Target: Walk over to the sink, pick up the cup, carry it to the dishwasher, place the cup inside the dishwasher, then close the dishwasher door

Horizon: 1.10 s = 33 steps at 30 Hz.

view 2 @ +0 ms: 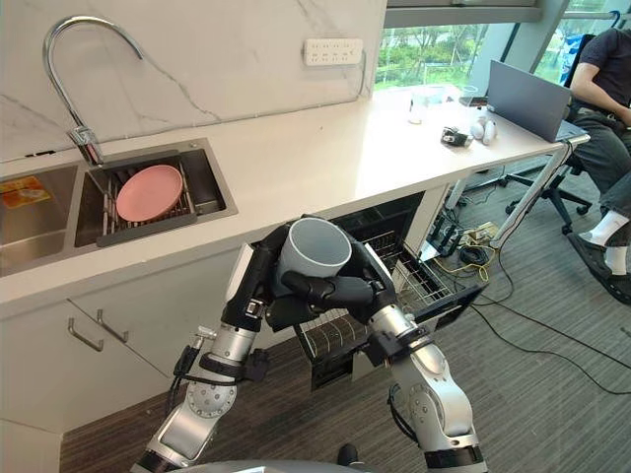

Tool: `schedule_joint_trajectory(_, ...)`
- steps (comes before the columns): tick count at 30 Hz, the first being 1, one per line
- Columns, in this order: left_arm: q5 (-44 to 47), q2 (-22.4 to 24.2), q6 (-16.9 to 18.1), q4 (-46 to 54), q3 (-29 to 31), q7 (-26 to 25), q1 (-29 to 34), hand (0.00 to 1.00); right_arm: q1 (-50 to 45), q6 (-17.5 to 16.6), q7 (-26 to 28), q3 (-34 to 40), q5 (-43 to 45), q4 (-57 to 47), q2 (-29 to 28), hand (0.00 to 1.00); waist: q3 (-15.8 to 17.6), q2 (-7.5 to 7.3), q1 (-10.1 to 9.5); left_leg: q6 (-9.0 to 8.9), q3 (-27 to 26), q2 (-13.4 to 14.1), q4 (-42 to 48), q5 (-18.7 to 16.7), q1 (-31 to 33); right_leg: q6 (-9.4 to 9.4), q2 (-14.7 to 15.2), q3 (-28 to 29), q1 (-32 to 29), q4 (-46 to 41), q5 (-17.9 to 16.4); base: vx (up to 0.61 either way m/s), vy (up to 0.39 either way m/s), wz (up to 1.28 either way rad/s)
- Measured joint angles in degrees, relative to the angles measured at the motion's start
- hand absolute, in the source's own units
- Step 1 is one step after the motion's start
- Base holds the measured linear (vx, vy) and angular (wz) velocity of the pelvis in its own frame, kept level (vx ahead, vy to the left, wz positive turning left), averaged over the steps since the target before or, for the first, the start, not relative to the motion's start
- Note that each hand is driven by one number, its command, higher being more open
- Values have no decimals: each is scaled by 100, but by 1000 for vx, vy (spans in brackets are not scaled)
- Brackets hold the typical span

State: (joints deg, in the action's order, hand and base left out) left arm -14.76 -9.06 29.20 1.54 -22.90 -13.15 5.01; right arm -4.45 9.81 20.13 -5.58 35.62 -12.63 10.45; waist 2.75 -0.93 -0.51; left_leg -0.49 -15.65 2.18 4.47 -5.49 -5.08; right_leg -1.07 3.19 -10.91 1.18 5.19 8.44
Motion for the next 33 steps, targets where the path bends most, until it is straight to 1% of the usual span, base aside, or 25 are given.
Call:
schedule_joint_trajectory(3, -90, -4, 0, 0, -12, -90, 0, 0, 1, 5, -19, -18, 76, 8, -1, 0, 0, 0, 0, 1, 4, 0, 1, 1, 4, 0, 0, -4, -1, 0, 0, 0, 0, 0)
schedule_joint_trajectory(4, -101, -4, 0, 0, -16, -115, 0, 100, 2, 3, -27, -26, 83, 10, -1, 0, 0, 0, 1, 1, 4, 0, 1, 0, 4, 0, 1, -4, -2, 0, 0, 0, 0, 0)
schedule_joint_trajectory(9, -330, -27, 1, 1, -48, -302, -4, 100, 15, -5, -199, -99, 373, 55, -12, 0, -1, 0, 3, 1, 4, 0, 1, 1, 15, 0, 0, -3, -12, 0, 1, 0, 0, 0)
schedule_joint_trajectory(19, -567, -47, 0, 34, -74, -393, -96, 100, 10, -8, -589, -135, 1098, 90, -181, 0, -2, 2, 3, 2, 3, 1, 2, 1, 32, 0, -2, -2, -28, 0, 2, 0, 0, 0)
schedule_joint_trajectory(30, -577, -34, 0, 48, -50, -409, -121, 100, -20, -121, -776, -131, 1224, 121, -412, 0, -2, 3, 1, 8, 4, 0, -5, 7, 31, -1, -1, -8, -28, 0, 2, 0, 0, 0)
schedule_joint_trajectory(32, -584, -13, 0, 48, -27, -409, -119, 100, -20, -157, -802, -130, 1273, 157, -471, 0, -2, 3, 0, 9, 8, -1, -10, 9, 31, -2, 0, -12, -28, 0, 1, 0, 0, 0)
schedule_joint_trajectory(33, -599, 2, 0, 48, 2, -410, -111, 100, -20, -227, -827, -126, 1309, 203, -547, 0, -2, 3, 0, 10, 12, -2, -13, 11, 31, -2, 1, -16, -29, 0, 1, 0, 0, 0)
